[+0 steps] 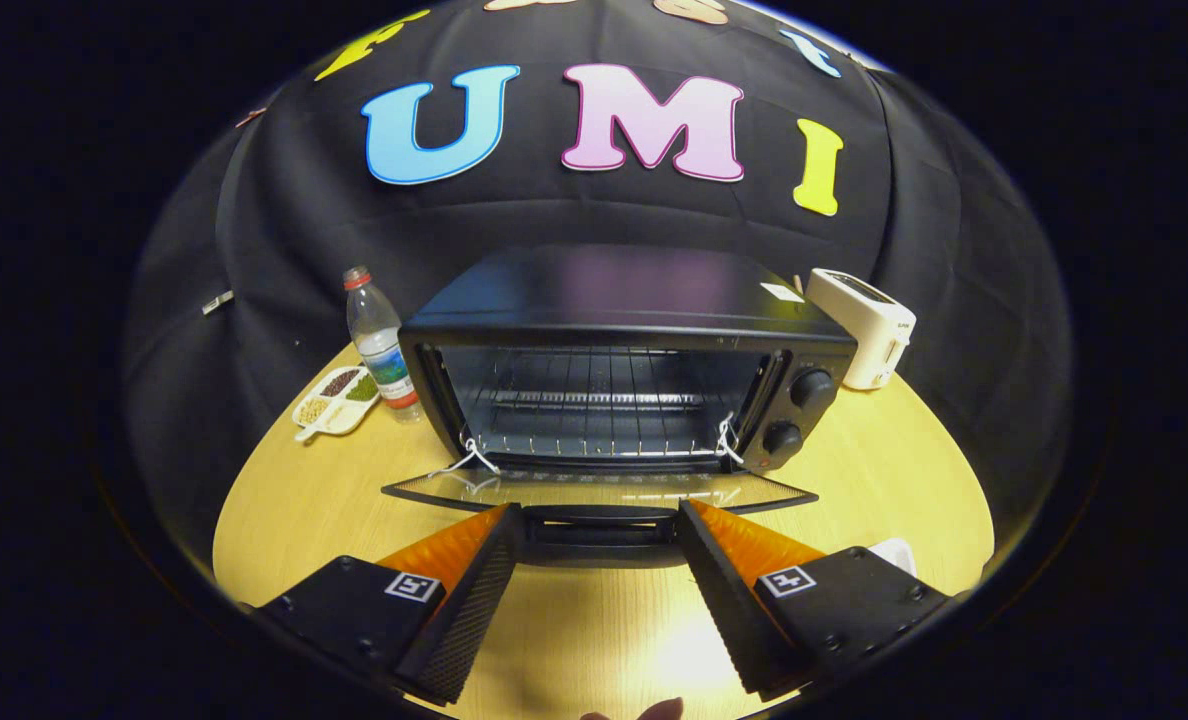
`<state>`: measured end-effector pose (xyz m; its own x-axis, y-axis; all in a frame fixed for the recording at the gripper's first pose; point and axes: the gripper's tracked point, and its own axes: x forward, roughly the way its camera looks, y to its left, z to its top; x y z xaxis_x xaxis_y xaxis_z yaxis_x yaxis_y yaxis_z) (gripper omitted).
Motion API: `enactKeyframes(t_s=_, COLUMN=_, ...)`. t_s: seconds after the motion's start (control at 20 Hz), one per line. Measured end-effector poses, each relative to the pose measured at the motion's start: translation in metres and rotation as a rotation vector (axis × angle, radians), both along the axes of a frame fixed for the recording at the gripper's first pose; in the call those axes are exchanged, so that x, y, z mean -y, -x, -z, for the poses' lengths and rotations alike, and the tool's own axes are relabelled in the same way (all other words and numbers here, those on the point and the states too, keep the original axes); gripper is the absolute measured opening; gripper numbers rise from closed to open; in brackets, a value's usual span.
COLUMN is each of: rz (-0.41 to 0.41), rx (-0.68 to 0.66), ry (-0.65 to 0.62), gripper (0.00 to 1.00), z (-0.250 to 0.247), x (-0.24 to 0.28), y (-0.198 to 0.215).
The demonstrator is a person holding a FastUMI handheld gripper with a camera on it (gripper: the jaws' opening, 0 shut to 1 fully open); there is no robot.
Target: Open the toaster oven, put the food inside, and close the toaster oven door.
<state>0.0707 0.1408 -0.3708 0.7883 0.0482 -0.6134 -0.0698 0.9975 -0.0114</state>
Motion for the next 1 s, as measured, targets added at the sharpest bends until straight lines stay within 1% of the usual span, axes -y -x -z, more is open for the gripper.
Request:
enactKeyframes(t_s=0.15, rz=0.004, rx=-0.068, ry=0.002, gripper=0.99, z=0.022, x=0.003, y=0.013)
enactKeyframes(t_s=0.25, rz=0.001, rx=-0.137, ry=0.022, gripper=0.99, z=0.042, x=0.007, y=0.031)
enactKeyframes(t_s=0.4, rz=-0.002, rx=-0.184, ry=-0.005, gripper=1.0, z=0.054, x=0.009, y=0.054)
enactKeyframes(t_s=0.6, rz=-0.012, rx=-0.194, ry=-0.066, gripper=0.99, z=0.033, x=0.025, y=0.07)
enactKeyframes(t_s=0.75, rz=-0.039, rx=-0.207, ry=-0.114, gripper=0.99, z=0.005, x=0.052, y=0.078)
enactKeyframes(t_s=0.85, rz=-0.047, rx=-0.257, ry=-0.126, gripper=0.99, z=-0.008, x=0.08, y=0.084)
enactKeyframes(t_s=1.0, rz=-0.035, rx=-0.385, ry=-0.124, gripper=0.98, z=-0.016, x=0.134, y=0.097)
